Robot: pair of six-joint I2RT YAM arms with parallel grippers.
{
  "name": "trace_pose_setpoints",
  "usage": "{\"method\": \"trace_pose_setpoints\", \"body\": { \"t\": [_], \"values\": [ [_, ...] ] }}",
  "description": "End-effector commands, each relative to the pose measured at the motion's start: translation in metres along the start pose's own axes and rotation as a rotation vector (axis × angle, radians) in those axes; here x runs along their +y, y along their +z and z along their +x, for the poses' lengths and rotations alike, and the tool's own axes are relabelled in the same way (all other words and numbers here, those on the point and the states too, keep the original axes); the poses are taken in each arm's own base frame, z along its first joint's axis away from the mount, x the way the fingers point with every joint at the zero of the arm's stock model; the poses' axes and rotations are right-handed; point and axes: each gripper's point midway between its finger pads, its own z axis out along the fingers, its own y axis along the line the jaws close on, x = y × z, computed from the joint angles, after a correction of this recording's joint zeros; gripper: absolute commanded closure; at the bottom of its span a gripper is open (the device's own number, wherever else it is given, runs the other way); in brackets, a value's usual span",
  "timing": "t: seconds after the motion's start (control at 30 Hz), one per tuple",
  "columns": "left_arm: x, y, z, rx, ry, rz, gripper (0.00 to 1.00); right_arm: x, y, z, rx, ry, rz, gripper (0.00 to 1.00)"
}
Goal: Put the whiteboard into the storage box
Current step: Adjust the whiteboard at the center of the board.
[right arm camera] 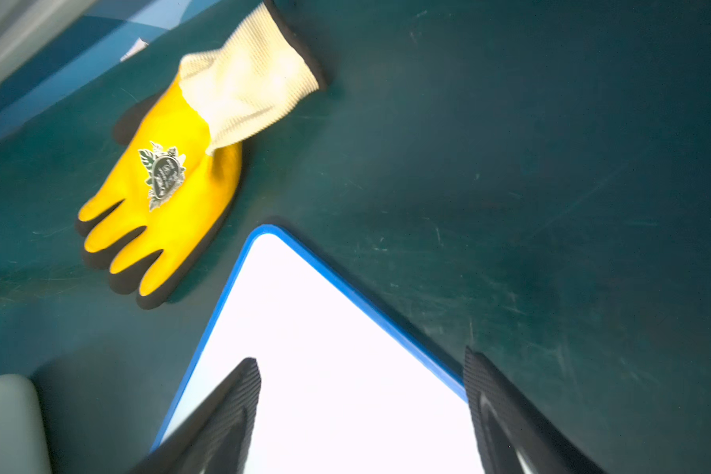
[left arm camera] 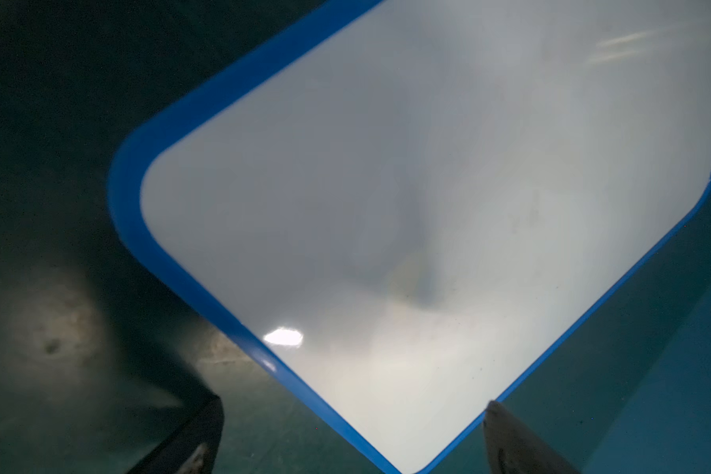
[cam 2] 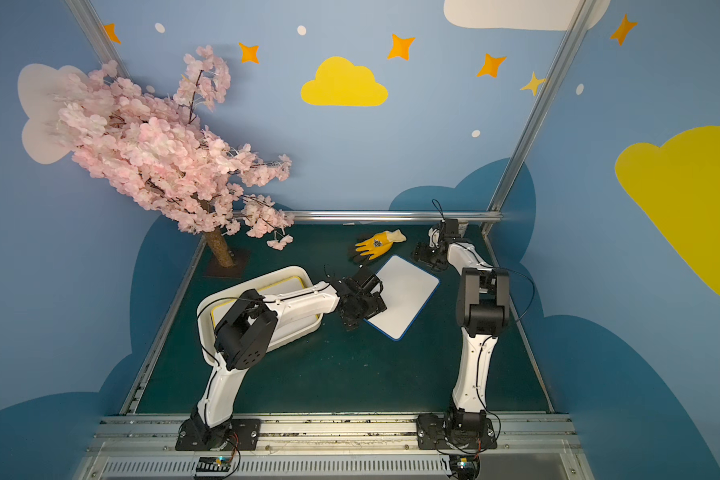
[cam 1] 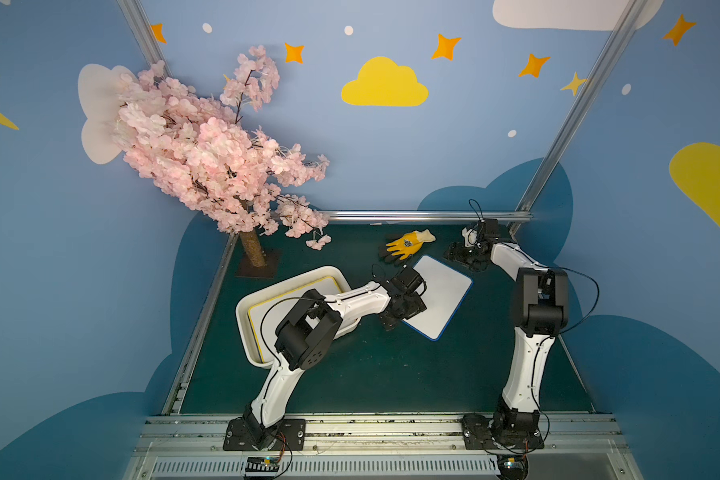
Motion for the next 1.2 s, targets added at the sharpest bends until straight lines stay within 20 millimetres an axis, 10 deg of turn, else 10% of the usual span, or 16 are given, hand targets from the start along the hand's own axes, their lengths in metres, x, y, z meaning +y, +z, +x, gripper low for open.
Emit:
{"method": "trace_pose_setpoints", "body": {
  "t": [0.0,1.17],
  "values": [
    [-0.003,0.007,-0.007,0.0,-0.015,0.003,0.0,0.001,0.006,0.006,0.044,0.009,-0.031,0.21],
    [0.031,0.038,-0.033,0.04,-0.037,-0.038,0.0,-0.01,-0.003,0.087,0.306,0.114,0.039,0.23]
  ]
}}
